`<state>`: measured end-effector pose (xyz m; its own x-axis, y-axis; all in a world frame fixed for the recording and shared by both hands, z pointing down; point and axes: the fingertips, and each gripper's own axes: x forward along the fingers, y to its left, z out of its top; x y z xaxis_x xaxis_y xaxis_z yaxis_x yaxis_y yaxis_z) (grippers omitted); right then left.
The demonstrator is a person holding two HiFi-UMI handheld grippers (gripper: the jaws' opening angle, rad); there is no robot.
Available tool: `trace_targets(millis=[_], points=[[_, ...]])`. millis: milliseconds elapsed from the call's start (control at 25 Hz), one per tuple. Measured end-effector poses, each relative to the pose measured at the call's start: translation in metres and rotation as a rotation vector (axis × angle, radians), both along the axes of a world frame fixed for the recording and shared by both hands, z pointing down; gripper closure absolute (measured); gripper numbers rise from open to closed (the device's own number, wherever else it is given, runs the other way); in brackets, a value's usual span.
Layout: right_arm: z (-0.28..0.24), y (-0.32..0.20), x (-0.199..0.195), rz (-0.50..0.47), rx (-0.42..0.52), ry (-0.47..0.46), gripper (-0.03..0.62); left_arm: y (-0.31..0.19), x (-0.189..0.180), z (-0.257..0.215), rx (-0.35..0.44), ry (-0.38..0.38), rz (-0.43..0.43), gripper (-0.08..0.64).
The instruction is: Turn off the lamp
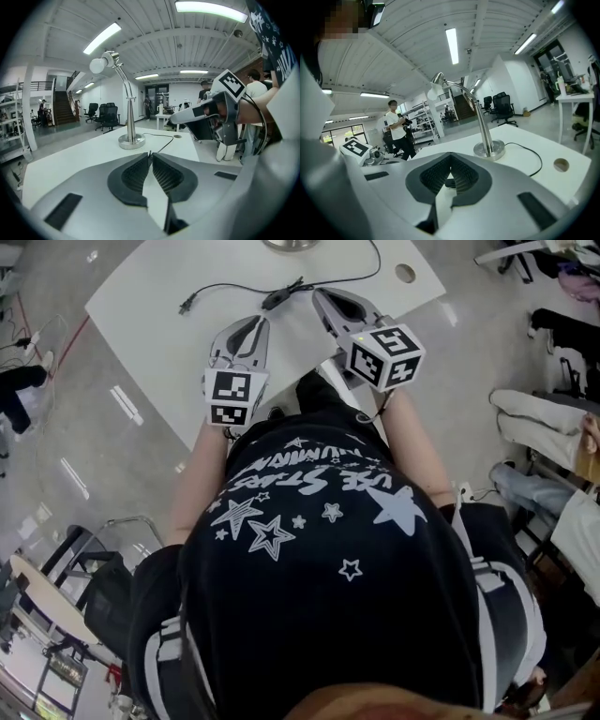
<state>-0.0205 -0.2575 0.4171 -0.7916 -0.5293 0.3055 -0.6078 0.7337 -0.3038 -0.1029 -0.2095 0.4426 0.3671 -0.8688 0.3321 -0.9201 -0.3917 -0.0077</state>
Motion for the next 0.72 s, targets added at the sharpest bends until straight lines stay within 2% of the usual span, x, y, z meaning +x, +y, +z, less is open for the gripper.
trace_targets(millis=[160, 320, 520, 720], points=[[0.013, -0.014, -0.004, -0.044, -0.024, 0.026, 0.587, -0.008, 0.002, 0.028, -0.073, -0.054, 0.012, 0.539], [0.021, -0.026, -0.006, -0.082, -0.036, 0.053, 0.588, -0.015, 0.002, 0.042, -0.115, -0.08, 0.015, 0.441], [0.031, -0.036, -0.015, -0.125, -0.058, 0.067, 0.587, -0.028, 0.002, 0.06, -0.136, -0.152, 0.029, 0.386], [0.05, -0.031, -0.027, -0.233, -0.087, 0.124, 0.586, -0.042, 0.006, 0.075, -0.131, -0.251, 0.042, 0.368]])
